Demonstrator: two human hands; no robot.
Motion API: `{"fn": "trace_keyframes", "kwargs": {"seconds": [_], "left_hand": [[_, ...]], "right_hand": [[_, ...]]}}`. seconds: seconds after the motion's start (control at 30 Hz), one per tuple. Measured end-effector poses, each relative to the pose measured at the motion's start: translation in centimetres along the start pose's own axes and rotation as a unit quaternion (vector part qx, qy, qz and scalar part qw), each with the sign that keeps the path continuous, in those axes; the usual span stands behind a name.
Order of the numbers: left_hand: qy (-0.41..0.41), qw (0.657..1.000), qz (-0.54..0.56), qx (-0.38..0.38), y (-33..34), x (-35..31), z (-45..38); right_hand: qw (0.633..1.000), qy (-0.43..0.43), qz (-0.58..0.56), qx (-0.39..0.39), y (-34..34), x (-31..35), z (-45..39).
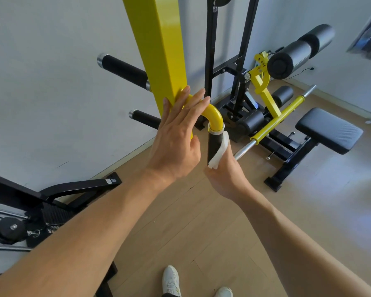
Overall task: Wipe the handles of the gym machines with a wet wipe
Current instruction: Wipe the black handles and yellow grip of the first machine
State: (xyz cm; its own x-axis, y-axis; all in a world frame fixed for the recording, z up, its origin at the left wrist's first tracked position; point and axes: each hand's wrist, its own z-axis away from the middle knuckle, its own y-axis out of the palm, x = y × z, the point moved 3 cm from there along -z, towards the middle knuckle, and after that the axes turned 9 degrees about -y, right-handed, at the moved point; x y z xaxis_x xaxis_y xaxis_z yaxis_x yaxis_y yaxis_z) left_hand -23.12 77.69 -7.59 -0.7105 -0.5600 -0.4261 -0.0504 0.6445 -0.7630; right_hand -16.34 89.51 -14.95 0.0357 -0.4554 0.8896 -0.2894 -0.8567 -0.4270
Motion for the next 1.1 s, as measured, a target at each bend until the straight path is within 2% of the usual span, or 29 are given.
{"fn": "trace_keyframes", "kwargs": {"seconds": [0.07, 0.13, 0.23, 0.33, 0.43, 0.7, 0.97, 1.03, 1.1], "left_hand": [[0.004, 1.000, 0.000, 0.000, -0.2, 0.2, 0.1], [0.007, 1.000, -0.001, 0.004, -0.3, 0.2, 0.1], [0.010, 1.000, -0.004, 0.007, -0.3, 0.1, 0.0], [0.015, 1.000, -0.008, 0.012, -0.2, 0.3, -0.2], [0.016, 1.000, -0.006, 0.018, -0.3, 0.3, -0.2], [0.014, 1.000, -0.006, 0.016, -0.4, 0.3, 0.0], [0.016, 1.000, -0.002, 0.021, -0.6, 0.2, 0.2], [0.015, 1.000, -0.004, 0.023, -0.7, 0.3, 0.2], [0.016, 1.000, -0.009, 0.026, -0.6, 0.3, 0.2]], "right_hand": [[0.999, 0.016, 0.011, 0.048, 0.0, 0.0, 1.0], [0.998, 0.017, 0.028, 0.055, -0.2, -0.2, 1.6], [0.998, -0.030, 0.063, -0.002, -0.5, 0.6, 2.1], [0.996, -0.082, 0.022, -0.024, -0.8, 2.4, 1.9], [0.989, -0.120, 0.006, -0.086, -0.4, 2.5, 1.4], [0.981, -0.006, 0.097, -0.167, 1.2, -2.5, 1.0], [0.962, -0.060, -0.011, -0.264, 0.2, 1.1, -0.4], [0.965, -0.036, -0.033, -0.259, 0.5, -0.2, -0.1], [0.978, -0.006, 0.008, -0.209, 1.2, -2.5, 0.7]]}}
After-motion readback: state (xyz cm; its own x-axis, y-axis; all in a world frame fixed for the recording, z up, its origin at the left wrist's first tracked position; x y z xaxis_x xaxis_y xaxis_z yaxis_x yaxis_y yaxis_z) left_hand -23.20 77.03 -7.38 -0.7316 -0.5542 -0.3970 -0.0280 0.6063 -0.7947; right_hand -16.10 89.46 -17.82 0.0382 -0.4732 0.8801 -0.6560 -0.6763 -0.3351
